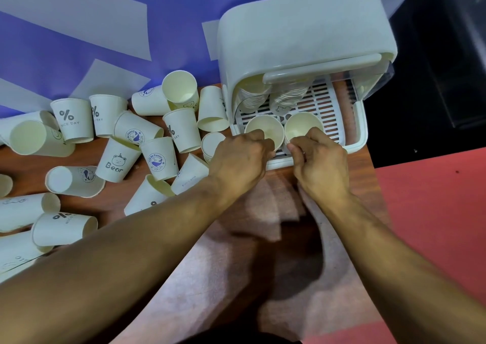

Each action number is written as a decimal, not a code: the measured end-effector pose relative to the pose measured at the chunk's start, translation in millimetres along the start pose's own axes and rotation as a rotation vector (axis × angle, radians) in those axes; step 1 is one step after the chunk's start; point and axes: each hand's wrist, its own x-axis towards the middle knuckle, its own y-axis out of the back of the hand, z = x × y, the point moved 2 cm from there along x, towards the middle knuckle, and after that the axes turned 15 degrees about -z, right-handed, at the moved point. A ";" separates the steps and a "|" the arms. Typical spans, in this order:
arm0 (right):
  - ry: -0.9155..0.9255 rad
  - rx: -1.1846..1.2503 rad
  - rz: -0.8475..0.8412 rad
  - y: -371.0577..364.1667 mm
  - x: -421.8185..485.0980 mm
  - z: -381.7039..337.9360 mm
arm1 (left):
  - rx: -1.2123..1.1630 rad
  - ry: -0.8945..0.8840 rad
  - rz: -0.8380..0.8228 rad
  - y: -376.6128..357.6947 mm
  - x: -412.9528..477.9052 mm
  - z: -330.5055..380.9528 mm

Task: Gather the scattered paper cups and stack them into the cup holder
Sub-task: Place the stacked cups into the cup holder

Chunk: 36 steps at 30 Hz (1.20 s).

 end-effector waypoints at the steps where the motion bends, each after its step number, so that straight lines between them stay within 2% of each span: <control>1: -0.004 -0.001 0.002 -0.3 0.5 -0.2 | 0.004 0.009 -0.009 0.5 0.3 1.3; 12: 0.001 -0.009 -0.036 1.2 3.7 -0.4 | 0.067 0.093 -0.054 2.4 -1.9 9.0; 15: -0.057 -0.038 -0.095 2.6 6.4 -3.6 | 0.040 0.116 -0.049 3.2 -6.1 9.9; 18: -0.059 -0.009 -0.057 10.1 6.6 -16.4 | -0.039 0.089 -0.010 7.1 -16.3 6.6; 25: 0.081 0.067 0.001 11.8 12.4 -93.1 | -0.107 0.200 0.102 26.5 -66.9 -34.0; 36: 0.383 0.075 -0.194 -57.7 23.9 -250.7 | -0.273 0.548 0.334 65.3 -215.6 -134.0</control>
